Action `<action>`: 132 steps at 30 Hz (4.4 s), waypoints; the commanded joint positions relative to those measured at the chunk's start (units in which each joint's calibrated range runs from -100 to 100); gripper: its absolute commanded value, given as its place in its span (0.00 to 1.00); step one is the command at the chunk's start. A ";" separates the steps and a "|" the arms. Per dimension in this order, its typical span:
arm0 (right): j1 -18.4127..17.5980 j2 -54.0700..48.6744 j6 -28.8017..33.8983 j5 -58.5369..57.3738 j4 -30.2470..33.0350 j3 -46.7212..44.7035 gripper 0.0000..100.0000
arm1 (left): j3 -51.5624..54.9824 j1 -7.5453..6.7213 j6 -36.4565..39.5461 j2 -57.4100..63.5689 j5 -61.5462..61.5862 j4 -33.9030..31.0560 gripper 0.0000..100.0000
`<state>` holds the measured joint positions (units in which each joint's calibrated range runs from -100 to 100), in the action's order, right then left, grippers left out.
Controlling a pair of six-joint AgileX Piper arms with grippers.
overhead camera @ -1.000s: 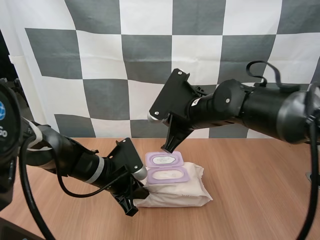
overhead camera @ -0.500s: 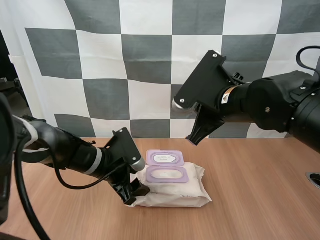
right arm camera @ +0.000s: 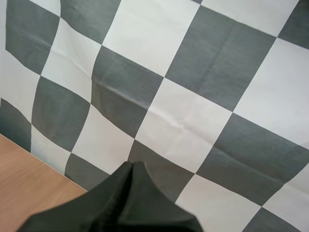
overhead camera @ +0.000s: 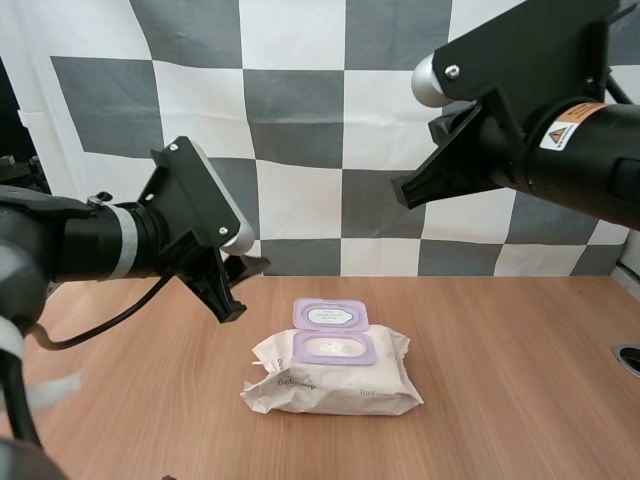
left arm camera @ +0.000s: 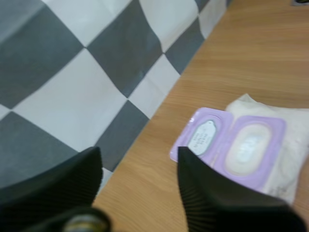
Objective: Open the wet wipes lid
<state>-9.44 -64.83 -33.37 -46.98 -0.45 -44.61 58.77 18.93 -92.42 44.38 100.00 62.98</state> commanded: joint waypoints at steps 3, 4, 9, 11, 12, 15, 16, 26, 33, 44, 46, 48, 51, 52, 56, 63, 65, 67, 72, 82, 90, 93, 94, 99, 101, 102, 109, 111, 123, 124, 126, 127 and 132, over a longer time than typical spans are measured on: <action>0.03 -7.48 -0.53 0.09 -6.26 -0.02 0.00 | 0.56 2.50 3.92 8.40 0.00 5.98 0.00; 0.03 -7.99 -0.53 0.07 -6.26 -0.02 0.00 | 1.10 2.50 3.35 8.90 0.00 6.49 0.00; 0.03 -9.47 -0.53 2.11 -4.71 -0.18 0.00 | 5.74 2.35 0.92 9.42 0.00 7.51 0.00; 0.03 -9.47 -0.53 3.34 -4.71 -0.74 0.00 | 7.79 2.35 -0.81 9.42 0.00 7.51 0.00; 0.03 -9.47 -0.53 3.85 -4.71 -1.17 0.00 | 8.67 2.35 -0.81 9.42 0.00 7.51 0.00; 0.03 -9.47 -0.56 4.76 -4.33 -2.74 0.00 | 9.61 0.93 -0.81 9.42 0.00 7.51 0.00; 0.03 -9.47 -0.76 4.76 -4.33 -3.12 0.00 | 9.61 0.06 -0.81 9.42 0.00 8.23 0.00; 0.03 -9.47 -2.08 5.99 -4.33 -5.37 0.00 | 9.24 -10.03 1.39 8.24 0.00 5.56 0.00; 0.03 -9.47 -2.08 5.99 -4.33 -5.37 0.00 | 3.96 -12.22 6.56 12.17 0.00 12.04 0.00; 0.94 -13.75 -2.09 15.40 -8.75 -5.37 0.00 | -8.43 -12.22 15.24 21.68 0.00 17.09 0.00; 0.96 -15.58 -2.09 15.88 -9.06 -5.37 0.00 | -7.41 -11.69 15.83 23.22 0.00 18.13 0.00; 0.96 -16.72 -2.09 15.50 -9.06 -5.37 0.00 | -6.49 -10.67 15.86 24.99 0.00 18.80 0.00; 0.96 -17.79 -2.09 15.50 -9.06 -5.37 0.00 | -4.67 -9.90 15.64 28.20 0.00 19.34 0.00; 0.96 -18.22 -2.09 15.50 -9.06 -5.37 0.00 | -3.81 -9.90 15.39 29.43 0.00 19.35 0.00; 0.96 -20.27 -2.09 20.25 -8.83 -8.09 0.00 | -0.42 -9.90 16.44 33.73 -6.41 20.96 0.00; 0.96 -25.57 -2.09 24.58 -7.63 -18.37 0.00 | 3.41 -10.56 23.71 35.68 -36.70 17.66 0.00; 0.96 -27.64 -2.09 25.19 -6.69 -20.40 0.00 | 3.41 -11.67 24.98 35.68 -40.37 14.27 0.00; 0.96 -29.36 -2.09 25.19 -6.47 -21.08 0.00 | 3.41 -12.46 25.93 35.68 -41.05 11.66 0.00; 0.96 -32.67 -2.09 25.19 -4.72 -21.27 0.00 | 3.41 -13.86 29.16 36.46 -44.76 6.15 0.00; 2.95 -35.17 1.15 22.44 -2.67 -21.53 0.00 | 13.92 -15.87 47.94 43.96 -74.64 -14.39 0.00; 4.60 -35.17 3.95 24.63 -6.48 -32.05 0.00 | 24.10 -15.87 54.02 47.62 -86.52 -15.54 0.00; 5.02 -35.17 4.17 24.46 -7.45 -36.41 0.00 | 25.82 -15.87 53.93 49.73 -92.55 -15.65 0.00; 5.08 -35.17 4.34 24.46 -7.45 -37.74 0.00 | 26.31 -16.01 53.93 50.00 -92.75 -15.52 0.00; 5.49 -35.17 4.34 24.24 -7.79 -42.21 0.00 | 30.54 -16.67 54.03 50.69 -88.54 -15.66 0.00; 5.74 -35.17 4.34 24.05 -7.89 -43.86 0.00 | 33.90 -16.70 53.56 51.49 -88.54 -16.28 0.00; 5.91 -35.17 4.34 24.05 -7.89 -44.83 0.00 | 35.68 -16.76 53.56 51.95 -88.54 -17.17 0.00; 6.93 -35.17 4.34 27.24 -9.73 -53.42 0.00 | 41.23 -16.76 60.74 55.16 -88.72 -19.58 0.00; 7.13 -35.17 4.34 28.49 -9.99 -55.39 0.00 | 41.23 -16.76 64.67 55.62 -87.05 -21.02 0.00; 8.00 -35.17 7.77 14.14 -9.88 -55.39 0.00 | 41.23 -16.76 106.32 55.62 -70.23 -63.58 0.00; 8.11 -35.17 8.08 14.14 -9.75 -55.39 0.00 | 41.23 -16.76 111.02 55.62 -70.05 -68.04 0.00; 8.11 -35.17 9.03 14.31 -9.74 -55.39 0.00 | 41.23 -16.76 114.59 55.62 -69.92 -72.06 0.00; 8.11 -35.17 9.25 14.31 -9.74 -55.39 0.00 | 41.23 -16.76 113.93 55.62 -69.92 -72.28 0.00; 8.36 -35.17 9.56 14.31 -9.74 -55.39 0.00 | 41.23 -16.76 107.96 55.62 -70.08 -66.56 0.00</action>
<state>-1.17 -100.00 -23.93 -32.73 -10.24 -100.00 100.00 2.20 -1.80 100.00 30.01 9.18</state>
